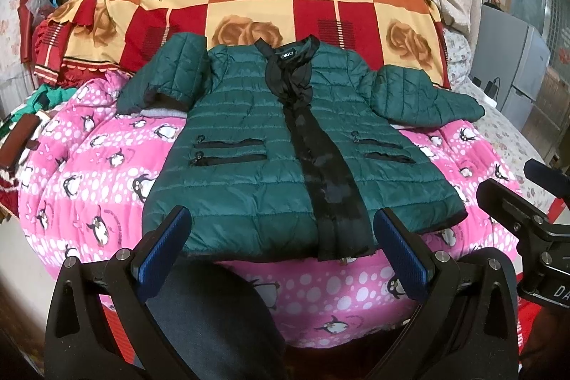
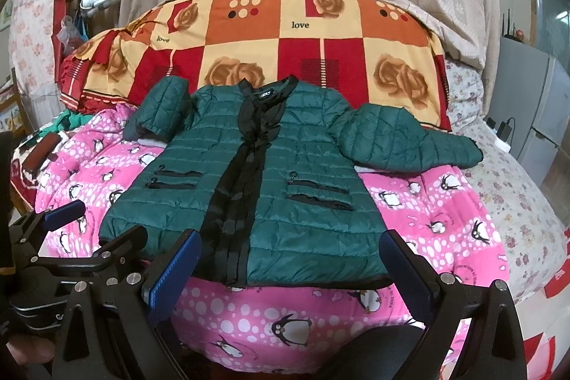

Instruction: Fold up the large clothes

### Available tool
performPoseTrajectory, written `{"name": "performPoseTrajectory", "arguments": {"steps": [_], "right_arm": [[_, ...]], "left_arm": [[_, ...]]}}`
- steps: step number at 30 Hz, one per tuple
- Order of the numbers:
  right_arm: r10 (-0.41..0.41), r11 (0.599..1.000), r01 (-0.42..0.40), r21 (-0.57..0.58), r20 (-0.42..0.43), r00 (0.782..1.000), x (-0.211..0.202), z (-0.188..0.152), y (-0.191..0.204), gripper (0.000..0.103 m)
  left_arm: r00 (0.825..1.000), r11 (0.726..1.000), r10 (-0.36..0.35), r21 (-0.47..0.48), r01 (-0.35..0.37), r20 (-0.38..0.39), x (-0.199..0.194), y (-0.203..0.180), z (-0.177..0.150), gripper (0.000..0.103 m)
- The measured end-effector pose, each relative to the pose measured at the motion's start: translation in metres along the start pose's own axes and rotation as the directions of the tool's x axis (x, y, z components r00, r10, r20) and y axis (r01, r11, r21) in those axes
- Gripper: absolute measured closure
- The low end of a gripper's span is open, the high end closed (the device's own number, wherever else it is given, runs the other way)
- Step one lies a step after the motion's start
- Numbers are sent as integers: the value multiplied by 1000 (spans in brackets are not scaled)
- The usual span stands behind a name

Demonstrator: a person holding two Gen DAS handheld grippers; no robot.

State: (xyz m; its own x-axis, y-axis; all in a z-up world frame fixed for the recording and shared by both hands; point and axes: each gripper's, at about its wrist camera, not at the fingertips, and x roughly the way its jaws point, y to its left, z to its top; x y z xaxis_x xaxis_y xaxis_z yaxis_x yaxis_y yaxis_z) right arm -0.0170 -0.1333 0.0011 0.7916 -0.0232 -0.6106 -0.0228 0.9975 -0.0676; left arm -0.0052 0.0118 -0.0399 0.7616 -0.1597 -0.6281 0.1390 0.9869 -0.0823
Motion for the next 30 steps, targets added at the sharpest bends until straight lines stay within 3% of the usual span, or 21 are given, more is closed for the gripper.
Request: {"name": "performPoseTrajectory", "arguments": {"steps": [15, 30], "right_arm": [[18, 1000, -17, -21, 21, 1000, -7, 4, 7, 4], [57, 997, -59, 47, 31, 998, -5, 7, -3, 4]], "left_arm": [[1000, 1000, -3, -11, 3, 2, 0, 3, -2, 1], [1000, 999, 1, -37, -1, -7, 1, 9, 1, 1]]}}
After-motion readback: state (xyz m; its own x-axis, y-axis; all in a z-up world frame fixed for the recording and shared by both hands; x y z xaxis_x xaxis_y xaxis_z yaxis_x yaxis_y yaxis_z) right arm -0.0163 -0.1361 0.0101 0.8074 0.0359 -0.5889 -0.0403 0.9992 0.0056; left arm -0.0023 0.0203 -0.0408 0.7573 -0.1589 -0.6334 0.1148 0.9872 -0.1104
